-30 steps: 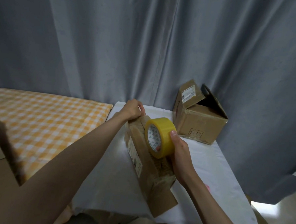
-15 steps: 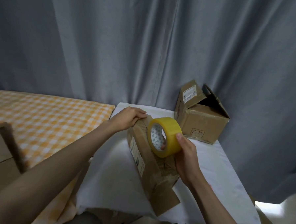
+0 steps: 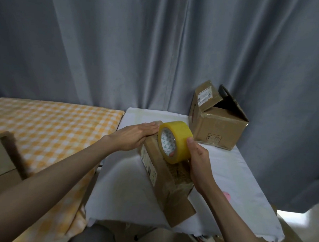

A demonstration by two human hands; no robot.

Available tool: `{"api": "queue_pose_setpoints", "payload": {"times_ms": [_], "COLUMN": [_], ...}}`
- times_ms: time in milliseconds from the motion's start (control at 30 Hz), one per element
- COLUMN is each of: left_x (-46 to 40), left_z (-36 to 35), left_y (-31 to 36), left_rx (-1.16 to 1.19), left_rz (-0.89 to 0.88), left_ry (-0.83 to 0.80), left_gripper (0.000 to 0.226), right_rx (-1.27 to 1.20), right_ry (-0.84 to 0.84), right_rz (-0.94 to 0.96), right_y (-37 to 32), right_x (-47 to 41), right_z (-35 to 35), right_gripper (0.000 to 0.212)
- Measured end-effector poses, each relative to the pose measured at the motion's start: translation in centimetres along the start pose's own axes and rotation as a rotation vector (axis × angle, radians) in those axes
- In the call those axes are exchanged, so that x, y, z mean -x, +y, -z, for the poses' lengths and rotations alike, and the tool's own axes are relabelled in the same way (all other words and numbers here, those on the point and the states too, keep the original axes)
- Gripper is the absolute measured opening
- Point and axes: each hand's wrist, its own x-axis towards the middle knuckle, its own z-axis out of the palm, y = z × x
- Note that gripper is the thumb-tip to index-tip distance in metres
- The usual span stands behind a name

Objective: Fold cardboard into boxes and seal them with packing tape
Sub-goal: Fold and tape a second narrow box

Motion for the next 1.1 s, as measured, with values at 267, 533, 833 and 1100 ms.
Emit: {"api": "queue_pose_setpoints", "payload": {"times_ms": [267, 533, 833, 1100], "left_x": [0.2, 0.3, -0.4, 0.3], "left_z": [0.5, 0.7, 0.7, 0.7], "left_y": [-0.4, -0.3, 0.3, 0.9], "left_rx": [0.108, 0.139, 0.113, 0.144], "left_rz": [0.041, 0.15, 0.226, 0.266], "left_ry": [-0.136, -0.192, -0.263, -0.245], "left_gripper": [0.059, 0.048, 0.048, 0.061], "right_rx": [0.056, 0.182, 0.394, 0.494], "right_ry": [-0.028, 0.027, 0.168, 0.095], "right_rz": [-0.06, -0.08, -0.235, -0.307], "right_y": [-0.7, -3.4, -5.8, -6.7], "right_x": [-0.1, 1.2, 4.0, 5.0], "right_z": [-0.2, 0.2, 2.2, 2.9], "right_gripper": [0.026, 0.056, 0.059, 0.035]}}
